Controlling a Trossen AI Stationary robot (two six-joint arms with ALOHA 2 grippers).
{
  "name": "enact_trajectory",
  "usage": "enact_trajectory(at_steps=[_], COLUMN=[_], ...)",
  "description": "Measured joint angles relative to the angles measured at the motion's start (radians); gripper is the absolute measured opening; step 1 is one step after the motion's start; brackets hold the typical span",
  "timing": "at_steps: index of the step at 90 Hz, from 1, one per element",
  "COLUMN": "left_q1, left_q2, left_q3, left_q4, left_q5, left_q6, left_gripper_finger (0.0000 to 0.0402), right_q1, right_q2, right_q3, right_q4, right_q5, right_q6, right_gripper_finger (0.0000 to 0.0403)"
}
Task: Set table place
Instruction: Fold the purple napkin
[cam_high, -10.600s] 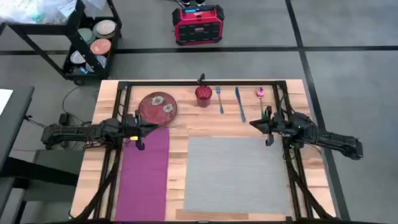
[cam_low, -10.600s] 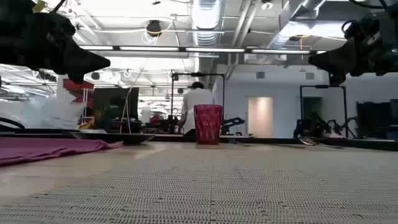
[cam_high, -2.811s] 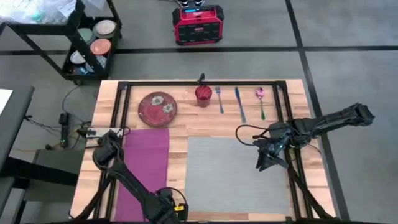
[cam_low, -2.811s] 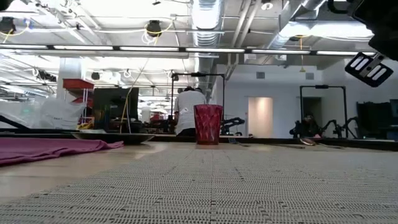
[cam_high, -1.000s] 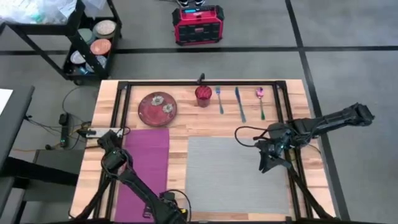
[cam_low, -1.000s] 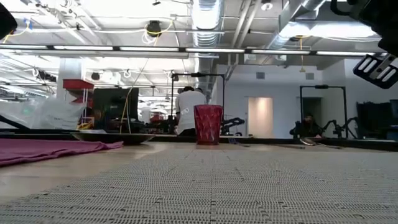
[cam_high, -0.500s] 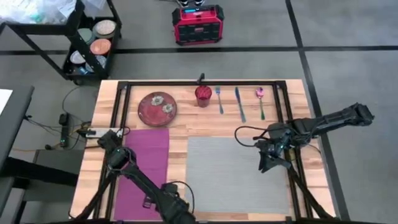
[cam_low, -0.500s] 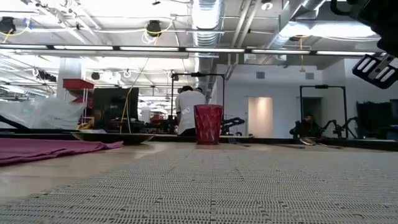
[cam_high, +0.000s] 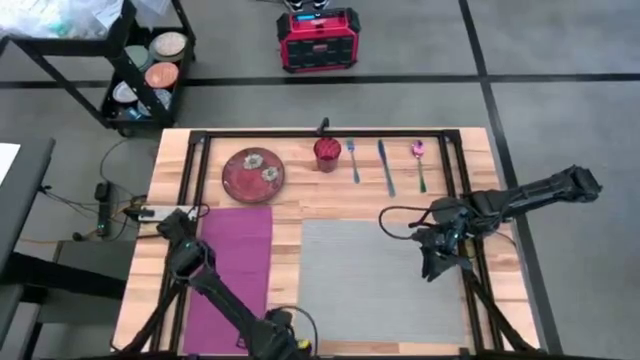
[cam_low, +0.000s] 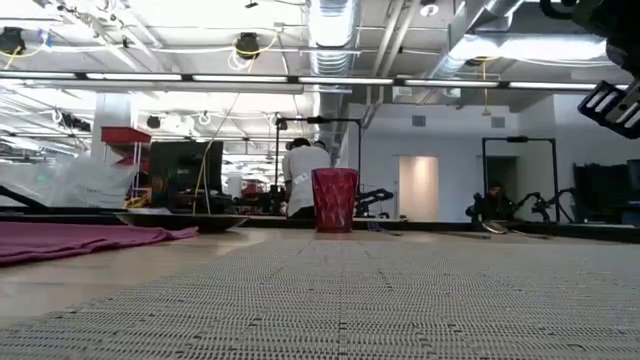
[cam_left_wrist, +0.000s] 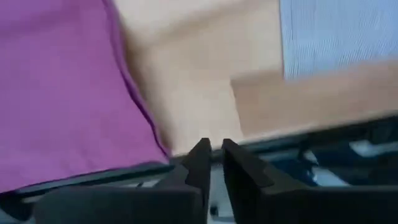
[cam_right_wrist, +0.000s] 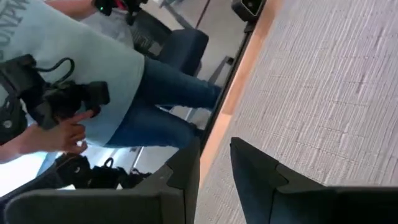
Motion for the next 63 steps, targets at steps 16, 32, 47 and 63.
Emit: enact_trajectory(at_steps=[16, 32, 47, 63], left_q1=[-0.014, -0.007, -0.010, -0.012], left_q2=[-0.003, -0.006, -0.003, -0.003], left_q3=[-0.001, -0.001, -0.001, -0.001], left_q4=[-0.063, -0.067, -0.148, -0.254], left_q5=[-0.002, -0.014, -0.025, 0.017], left_q6=[-0.046, -0.105, -0.054, -0.125], left_gripper_finger=[0.0112, 0.0168, 0.0179, 0.0169], right_q1=[0.000, 0.000, 0.000, 0.000], right_q2=[0.000, 0.000, 0.000, 0.000], right_q3=[0.000, 0.000, 0.000, 0.000], right_q4=[0.000, 0.000, -0.001, -0.001], right_q5=[-0.002, -0.003, -0.002, -0.002], right_q6=[-0.039, -0.042, -0.042, -0.006], right_gripper_finger=[0.0116, 0.0158, 0.0181, 0.0184])
